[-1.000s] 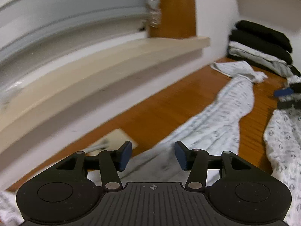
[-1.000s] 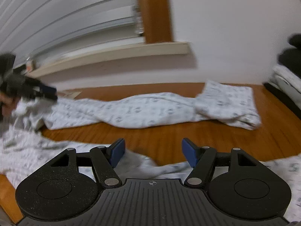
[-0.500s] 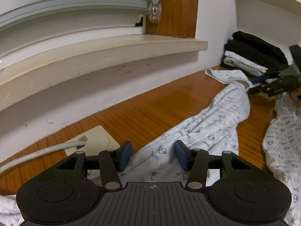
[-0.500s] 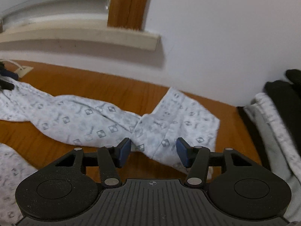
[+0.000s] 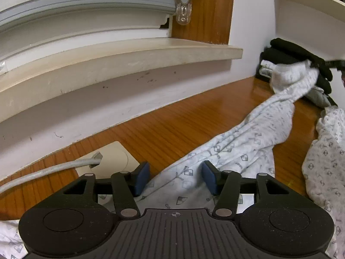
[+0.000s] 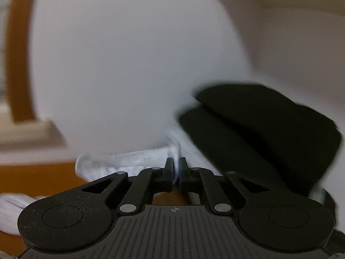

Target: Fold clothes

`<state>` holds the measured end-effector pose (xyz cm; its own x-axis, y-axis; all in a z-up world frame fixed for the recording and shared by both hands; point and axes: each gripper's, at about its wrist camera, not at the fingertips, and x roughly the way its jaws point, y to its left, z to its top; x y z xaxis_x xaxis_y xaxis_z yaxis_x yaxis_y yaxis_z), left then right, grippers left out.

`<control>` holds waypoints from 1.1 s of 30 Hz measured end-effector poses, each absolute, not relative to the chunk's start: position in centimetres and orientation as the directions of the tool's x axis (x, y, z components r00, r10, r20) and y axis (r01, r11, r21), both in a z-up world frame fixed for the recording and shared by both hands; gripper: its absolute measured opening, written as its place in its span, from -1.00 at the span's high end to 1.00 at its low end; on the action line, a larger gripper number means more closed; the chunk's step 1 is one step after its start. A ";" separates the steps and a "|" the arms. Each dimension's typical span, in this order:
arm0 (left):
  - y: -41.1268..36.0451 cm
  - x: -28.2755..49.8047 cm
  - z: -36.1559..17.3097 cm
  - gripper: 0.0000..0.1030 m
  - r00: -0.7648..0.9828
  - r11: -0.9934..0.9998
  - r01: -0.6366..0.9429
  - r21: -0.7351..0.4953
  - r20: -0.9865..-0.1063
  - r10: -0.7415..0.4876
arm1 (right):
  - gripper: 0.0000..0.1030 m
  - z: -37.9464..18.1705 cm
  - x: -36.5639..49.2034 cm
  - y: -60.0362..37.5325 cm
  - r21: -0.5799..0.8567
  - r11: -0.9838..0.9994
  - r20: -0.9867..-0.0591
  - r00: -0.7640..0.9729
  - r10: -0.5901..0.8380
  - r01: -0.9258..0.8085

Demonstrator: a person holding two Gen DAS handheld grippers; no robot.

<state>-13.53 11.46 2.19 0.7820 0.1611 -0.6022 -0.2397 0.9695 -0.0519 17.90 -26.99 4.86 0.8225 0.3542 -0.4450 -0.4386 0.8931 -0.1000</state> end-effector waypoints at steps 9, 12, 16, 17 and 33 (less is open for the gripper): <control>11.2 -13.5 2.3 -0.16 0.780 0.970 -0.241 -0.032 -0.602 0.174 | 0.25 0.6 16.1 -26.1 -0.039 0.809 -0.542 0.693 0.476 -0.587; 11.2 -13.5 2.3 -0.17 0.780 0.970 -0.241 -0.032 -0.601 0.174 | 0.25 -0.8 14.8 -24.9 0.030 0.720 -0.578 0.576 0.578 -0.693; 11.3 -13.5 2.2 -0.17 0.780 0.970 -0.241 -0.032 -0.601 0.174 | 0.24 -2.1 13.8 -23.0 0.019 0.627 -0.633 0.476 0.610 -0.779; 11.3 -13.5 2.2 -0.17 0.780 0.970 -0.241 -0.033 -0.601 0.174 | 0.22 -2.3 13.9 -22.7 0.011 0.612 -0.649 0.460 0.606 -0.791; 12.6 -14.6 2.8 -0.11 0.812 0.947 -0.298 -0.117 -0.553 0.187 | 0.84 5.7 16.2 -21.1 0.024 0.712 -0.373 0.654 0.658 -0.702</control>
